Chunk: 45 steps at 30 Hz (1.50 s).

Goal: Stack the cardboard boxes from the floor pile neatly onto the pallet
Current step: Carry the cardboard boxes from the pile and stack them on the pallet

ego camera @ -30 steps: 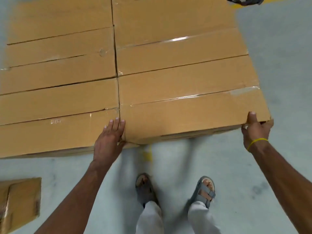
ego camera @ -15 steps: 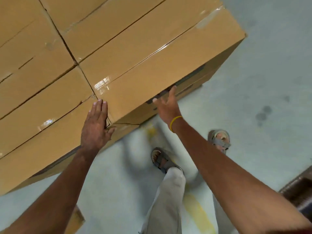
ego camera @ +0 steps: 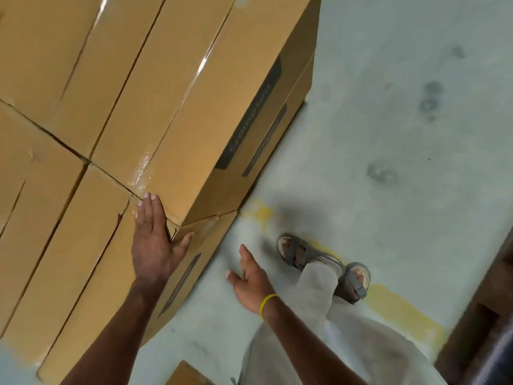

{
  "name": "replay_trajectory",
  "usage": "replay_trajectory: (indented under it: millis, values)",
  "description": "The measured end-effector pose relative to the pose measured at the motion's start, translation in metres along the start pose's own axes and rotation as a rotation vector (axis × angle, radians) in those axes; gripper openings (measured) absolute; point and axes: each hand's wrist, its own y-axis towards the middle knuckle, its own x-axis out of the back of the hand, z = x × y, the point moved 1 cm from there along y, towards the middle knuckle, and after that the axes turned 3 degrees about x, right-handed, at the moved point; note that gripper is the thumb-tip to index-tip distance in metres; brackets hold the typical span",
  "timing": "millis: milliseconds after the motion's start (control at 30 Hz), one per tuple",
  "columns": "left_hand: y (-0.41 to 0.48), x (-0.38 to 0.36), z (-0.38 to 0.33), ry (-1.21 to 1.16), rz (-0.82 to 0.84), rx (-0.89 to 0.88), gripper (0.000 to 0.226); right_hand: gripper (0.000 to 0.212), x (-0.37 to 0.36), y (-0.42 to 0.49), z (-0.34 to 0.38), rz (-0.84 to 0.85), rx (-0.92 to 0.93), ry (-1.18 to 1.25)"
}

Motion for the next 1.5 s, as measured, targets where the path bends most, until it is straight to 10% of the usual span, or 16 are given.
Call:
replay_trajectory:
  millis: [567,1500]
  values:
    - [0.041,-0.006,0.052,-0.161,0.066,-0.68,0.078,0.058,-0.108,0.162,0.002,-0.493,0.035,0.7]
    - [0.041,-0.016,0.061,-0.24,0.066,-0.724,0.072,0.054,-0.159,0.2,-0.003,-0.688,0.091,0.916]
